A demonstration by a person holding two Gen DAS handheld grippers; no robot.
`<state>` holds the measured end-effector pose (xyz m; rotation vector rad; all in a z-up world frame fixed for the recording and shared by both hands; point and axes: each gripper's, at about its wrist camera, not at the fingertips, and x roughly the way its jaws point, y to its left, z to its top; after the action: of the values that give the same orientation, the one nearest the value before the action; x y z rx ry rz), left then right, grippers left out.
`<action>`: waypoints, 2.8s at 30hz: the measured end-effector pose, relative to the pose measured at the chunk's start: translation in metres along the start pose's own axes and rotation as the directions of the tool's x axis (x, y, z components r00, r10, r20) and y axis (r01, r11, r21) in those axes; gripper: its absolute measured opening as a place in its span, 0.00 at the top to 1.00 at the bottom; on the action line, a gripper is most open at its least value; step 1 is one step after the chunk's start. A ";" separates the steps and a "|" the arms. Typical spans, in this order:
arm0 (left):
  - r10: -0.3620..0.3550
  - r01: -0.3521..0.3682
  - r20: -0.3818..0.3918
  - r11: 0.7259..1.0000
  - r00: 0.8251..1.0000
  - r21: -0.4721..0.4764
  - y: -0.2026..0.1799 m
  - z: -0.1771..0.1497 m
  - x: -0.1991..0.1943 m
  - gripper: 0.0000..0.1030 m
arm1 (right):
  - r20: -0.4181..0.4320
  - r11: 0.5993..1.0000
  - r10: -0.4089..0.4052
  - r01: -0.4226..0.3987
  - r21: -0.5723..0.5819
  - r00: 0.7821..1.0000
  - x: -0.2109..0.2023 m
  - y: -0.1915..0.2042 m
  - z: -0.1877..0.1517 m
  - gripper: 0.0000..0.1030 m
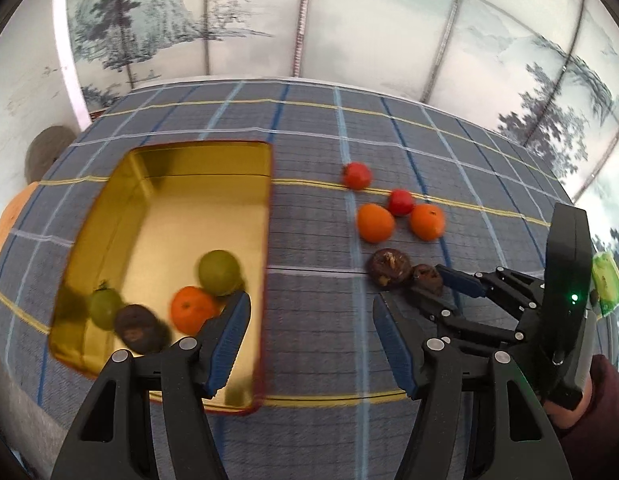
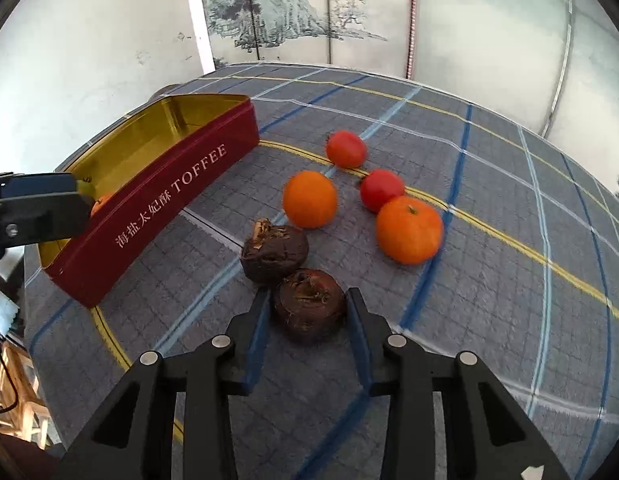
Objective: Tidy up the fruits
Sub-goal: 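Grasp a brown dried fruit with the right tool while the left tool grasps another, then place the brown dried fruit into the tin with the left tool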
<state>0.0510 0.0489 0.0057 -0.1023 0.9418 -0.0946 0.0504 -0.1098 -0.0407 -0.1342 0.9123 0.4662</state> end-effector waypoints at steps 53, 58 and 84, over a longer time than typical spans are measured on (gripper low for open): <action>-0.001 -0.003 0.035 0.996 0.999 0.093 -0.035 0.020 0.039 0.61 | -0.029 0.947 -0.240 0.241 0.214 0.970 -0.030 -0.119 -0.026 0.66; 0.037 -0.041 0.083 0.998 0.996 0.044 -0.001 0.034 0.019 0.61 | -0.028 0.947 -0.241 0.241 0.214 0.970 -0.030 -0.119 -0.026 0.66; 0.201 -0.213 -0.109 0.970 0.974 -0.116 0.143 0.030 0.072 0.61 | -0.028 0.947 -0.241 0.241 0.212 0.970 -0.030 -0.119 -0.026 0.66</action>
<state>0.1229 0.1833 -0.0533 -0.1174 1.0495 0.1555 0.0686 -0.2334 -0.0426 -0.0479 0.9282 0.1384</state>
